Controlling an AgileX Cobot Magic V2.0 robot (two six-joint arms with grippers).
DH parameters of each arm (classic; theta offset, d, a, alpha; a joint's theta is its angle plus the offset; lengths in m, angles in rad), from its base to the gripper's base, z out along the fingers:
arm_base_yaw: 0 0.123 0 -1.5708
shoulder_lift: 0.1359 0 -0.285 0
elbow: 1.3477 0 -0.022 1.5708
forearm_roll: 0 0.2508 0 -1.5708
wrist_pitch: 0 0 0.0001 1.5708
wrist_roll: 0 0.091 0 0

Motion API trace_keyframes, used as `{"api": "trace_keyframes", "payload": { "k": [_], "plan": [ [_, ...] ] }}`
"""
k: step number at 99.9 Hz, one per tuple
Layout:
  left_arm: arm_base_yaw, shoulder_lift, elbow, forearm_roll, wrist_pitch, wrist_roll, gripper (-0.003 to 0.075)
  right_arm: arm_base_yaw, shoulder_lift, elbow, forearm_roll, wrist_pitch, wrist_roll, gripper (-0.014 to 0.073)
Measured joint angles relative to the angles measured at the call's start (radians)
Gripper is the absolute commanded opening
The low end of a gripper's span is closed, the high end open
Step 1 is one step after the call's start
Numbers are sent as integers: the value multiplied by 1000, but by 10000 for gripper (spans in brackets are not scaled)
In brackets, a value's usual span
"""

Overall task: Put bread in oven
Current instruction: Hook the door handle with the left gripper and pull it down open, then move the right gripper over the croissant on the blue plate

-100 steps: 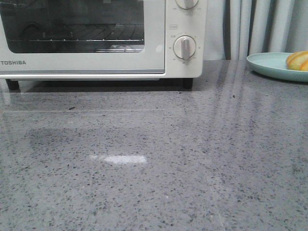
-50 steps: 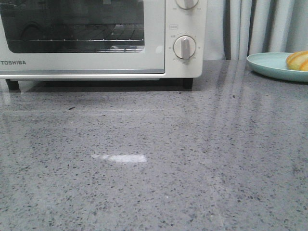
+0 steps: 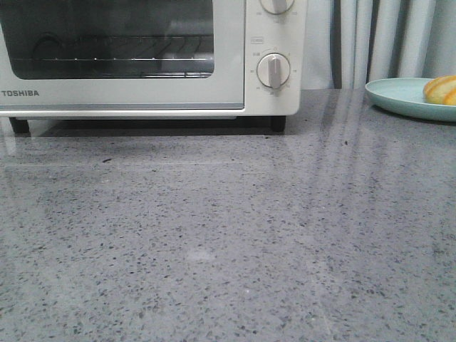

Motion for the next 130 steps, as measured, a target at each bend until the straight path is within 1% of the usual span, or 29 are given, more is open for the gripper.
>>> {"api": "trace_keyframes", "payload": {
  "k": [27,42,60,65,78,99,130],
  "plan": [
    [-2,-133,117,0,108,0,-22,0,0,0,0,-5,0,-50],
    [-2,-194,202,-12,130,8,-22,0,0,0,0,-21,0,-50],
    [-9,-222,278,-35,144,11,-22,0,0,0,0,-56,0,-50],
    [-9,-224,295,-40,168,13,-22,0,0,0,0,-61,0,-50],
    [-9,-198,365,-16,297,16,-21,0,0,0,0,-68,0,-50],
    [-7,-164,421,15,308,16,-22,0,0,0,0,-68,0,-50],
    [-5,-167,435,15,292,16,-22,0,0,0,0,-68,0,-50]
  ]
}}
